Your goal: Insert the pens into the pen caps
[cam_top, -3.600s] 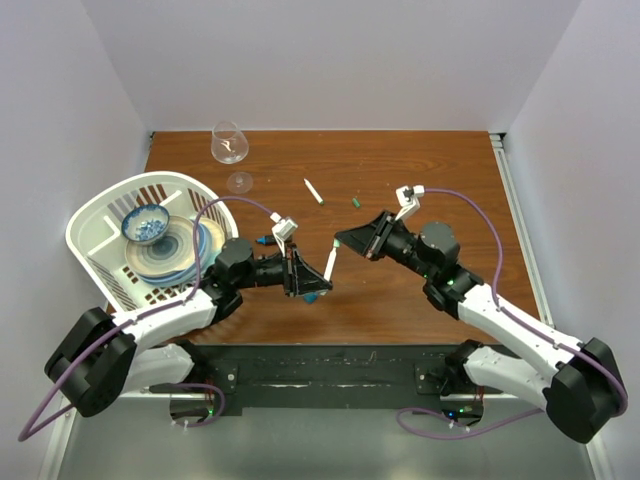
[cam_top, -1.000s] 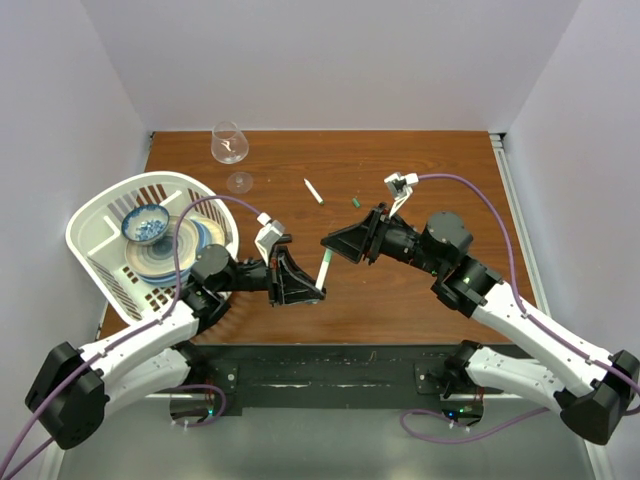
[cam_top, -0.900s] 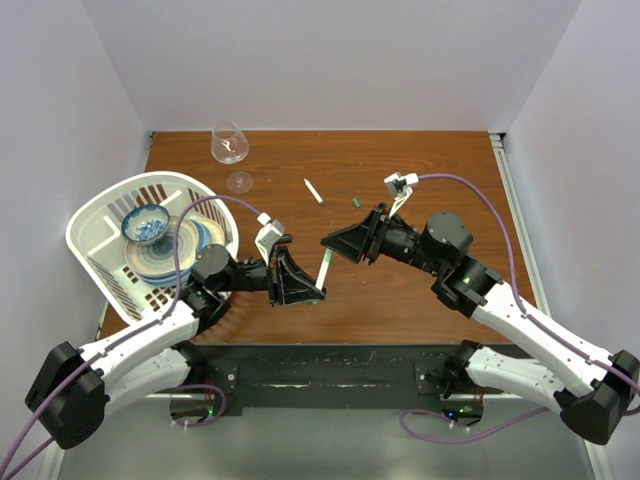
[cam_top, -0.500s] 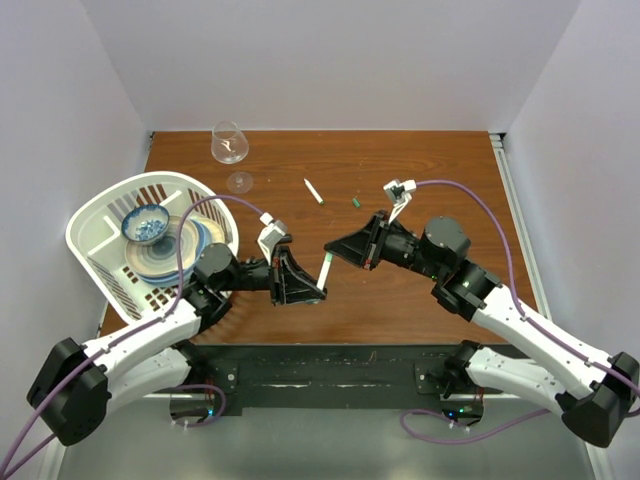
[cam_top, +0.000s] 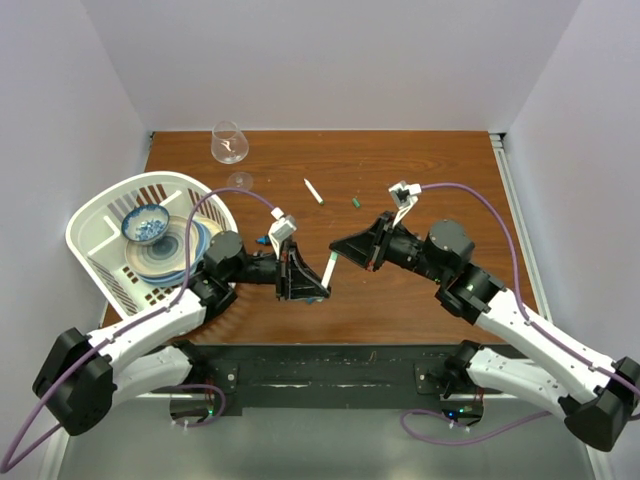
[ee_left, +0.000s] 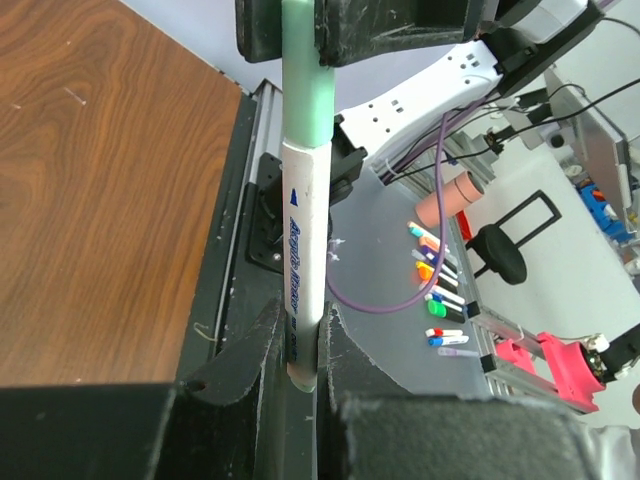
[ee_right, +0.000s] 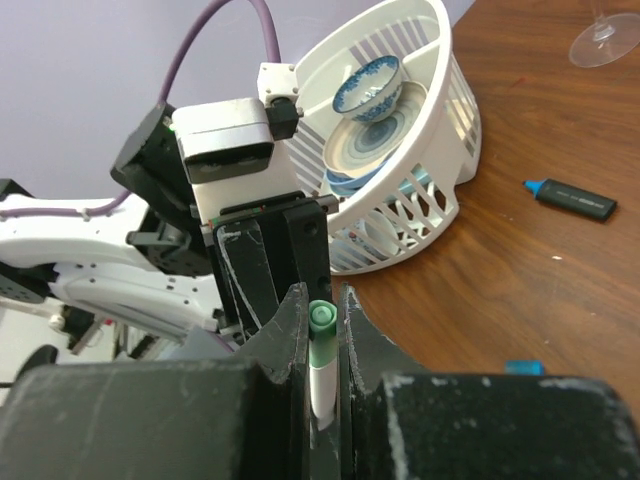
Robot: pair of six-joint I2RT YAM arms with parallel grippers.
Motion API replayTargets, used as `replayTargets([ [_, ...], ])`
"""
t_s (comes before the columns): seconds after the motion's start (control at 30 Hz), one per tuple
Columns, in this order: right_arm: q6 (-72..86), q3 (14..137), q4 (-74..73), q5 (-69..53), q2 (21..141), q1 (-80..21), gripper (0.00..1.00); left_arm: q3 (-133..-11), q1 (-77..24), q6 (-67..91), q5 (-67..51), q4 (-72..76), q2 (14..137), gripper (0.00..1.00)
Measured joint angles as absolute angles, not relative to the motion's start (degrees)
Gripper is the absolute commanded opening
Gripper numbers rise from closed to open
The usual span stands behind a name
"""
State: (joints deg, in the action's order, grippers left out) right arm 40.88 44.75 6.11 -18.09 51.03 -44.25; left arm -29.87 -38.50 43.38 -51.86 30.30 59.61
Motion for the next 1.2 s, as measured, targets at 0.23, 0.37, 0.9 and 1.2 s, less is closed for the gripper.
replayTargets([
  [0.23,38.33,43.55,6.09,-17.78,50.98,-44.25,0.0,-31.03,-37.71,41.74,-52.8,26.85,61.04,0.0],
  [0.37,40.21,39.99,10.15,-17.61,50.83,-44.07,0.0,-31.05,-37.17,41.28,-53.98,26.22,62.83,0.0],
  [0.9,43.38,36.25,19.46,-16.93,52.77,-47.29,0.0,-30.09,-33.28,42.7,-64.49,31.83,65.34,0.0],
  [1.2,40.38,36.62,18.65,-17.04,55.09,-48.29,0.0,-31.55,-31.77,38.15,-67.53,24.23,66.32,0.0],
])
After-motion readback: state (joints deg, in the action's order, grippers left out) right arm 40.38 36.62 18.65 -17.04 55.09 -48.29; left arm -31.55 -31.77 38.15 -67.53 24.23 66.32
